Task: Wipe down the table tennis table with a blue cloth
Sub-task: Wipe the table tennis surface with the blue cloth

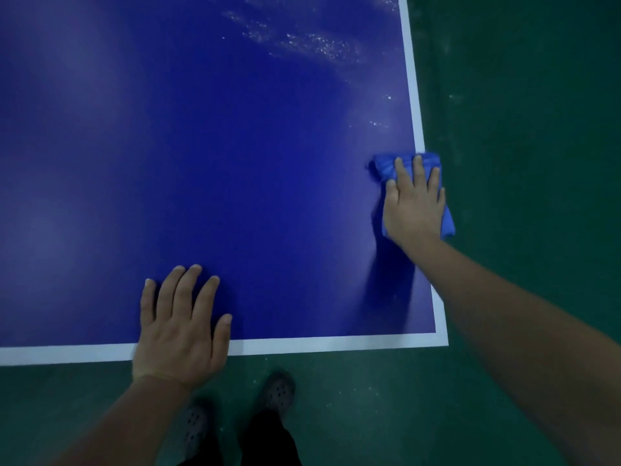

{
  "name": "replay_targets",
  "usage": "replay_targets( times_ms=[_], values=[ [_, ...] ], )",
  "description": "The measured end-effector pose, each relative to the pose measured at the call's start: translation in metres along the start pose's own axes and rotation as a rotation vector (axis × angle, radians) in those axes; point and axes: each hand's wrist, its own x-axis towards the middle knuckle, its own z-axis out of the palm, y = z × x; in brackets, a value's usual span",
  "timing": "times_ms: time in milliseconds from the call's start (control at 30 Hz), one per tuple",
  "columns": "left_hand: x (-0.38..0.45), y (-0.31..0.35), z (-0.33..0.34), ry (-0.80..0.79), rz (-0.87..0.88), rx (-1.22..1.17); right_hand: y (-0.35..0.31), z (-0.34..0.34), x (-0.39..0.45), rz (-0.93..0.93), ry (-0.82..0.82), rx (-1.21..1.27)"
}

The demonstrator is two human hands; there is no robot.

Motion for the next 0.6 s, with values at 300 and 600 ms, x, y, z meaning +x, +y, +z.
replay_targets(
  times_ms=[300,600],
  values=[
    [0.000,0.000,-0.004,-0.026,0.000,-0.012,0.044,0.007,-0.169,0.074,-0.074,-0.045],
    [-0.002,-0.003,0.001,-0.013,0.002,-0.020,-0.071,0.023,-0.094,0.064,-0.026,-0.038]
  ],
)
